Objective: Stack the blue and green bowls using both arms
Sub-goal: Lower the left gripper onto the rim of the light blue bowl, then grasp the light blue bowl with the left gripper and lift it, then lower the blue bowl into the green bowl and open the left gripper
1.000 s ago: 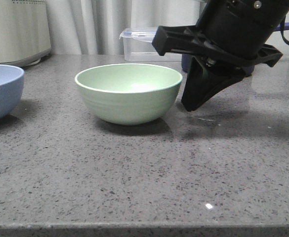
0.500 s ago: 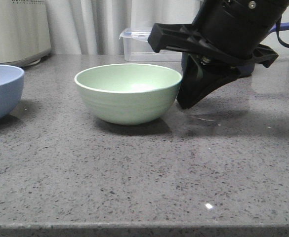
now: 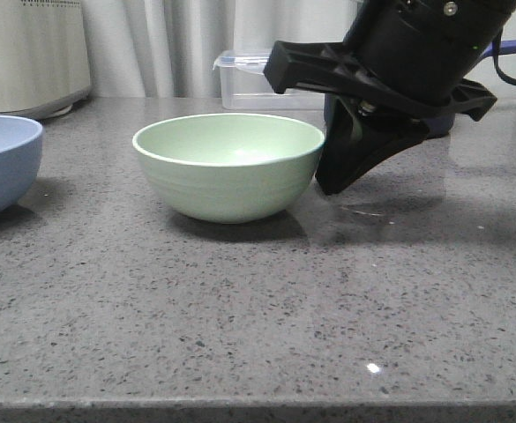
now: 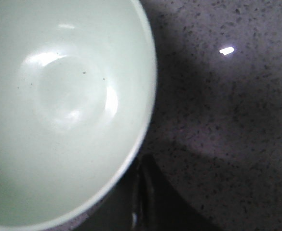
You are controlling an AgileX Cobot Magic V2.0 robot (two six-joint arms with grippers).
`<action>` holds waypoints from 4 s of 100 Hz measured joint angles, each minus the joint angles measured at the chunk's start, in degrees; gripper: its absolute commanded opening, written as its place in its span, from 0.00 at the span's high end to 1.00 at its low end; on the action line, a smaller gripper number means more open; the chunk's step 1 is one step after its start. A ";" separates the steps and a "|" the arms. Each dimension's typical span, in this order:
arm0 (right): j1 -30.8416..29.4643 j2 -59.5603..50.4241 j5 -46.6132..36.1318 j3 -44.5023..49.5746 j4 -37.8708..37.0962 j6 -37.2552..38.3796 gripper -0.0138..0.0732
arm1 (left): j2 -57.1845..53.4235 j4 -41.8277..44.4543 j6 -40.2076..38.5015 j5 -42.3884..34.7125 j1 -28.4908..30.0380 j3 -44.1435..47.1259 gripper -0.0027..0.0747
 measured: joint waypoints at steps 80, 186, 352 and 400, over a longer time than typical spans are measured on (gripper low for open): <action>0.00 0.00 0.00 0.00 0.09 0.00 0.92 | 33.05 0.02 -4.02 17.42 3.10 -14.39 0.47; 0.00 0.00 0.00 0.00 0.09 0.00 0.92 | 37.36 -1.16 -2.96 22.70 0.08 -24.50 0.99; 0.04 0.00 0.00 0.00 0.09 0.00 0.92 | 54.31 -10.79 -2.53 27.77 -23.05 -45.59 0.93; 0.04 0.00 0.00 0.00 0.09 0.00 0.92 | 54.31 -11.42 -2.53 27.98 -23.05 -45.59 0.53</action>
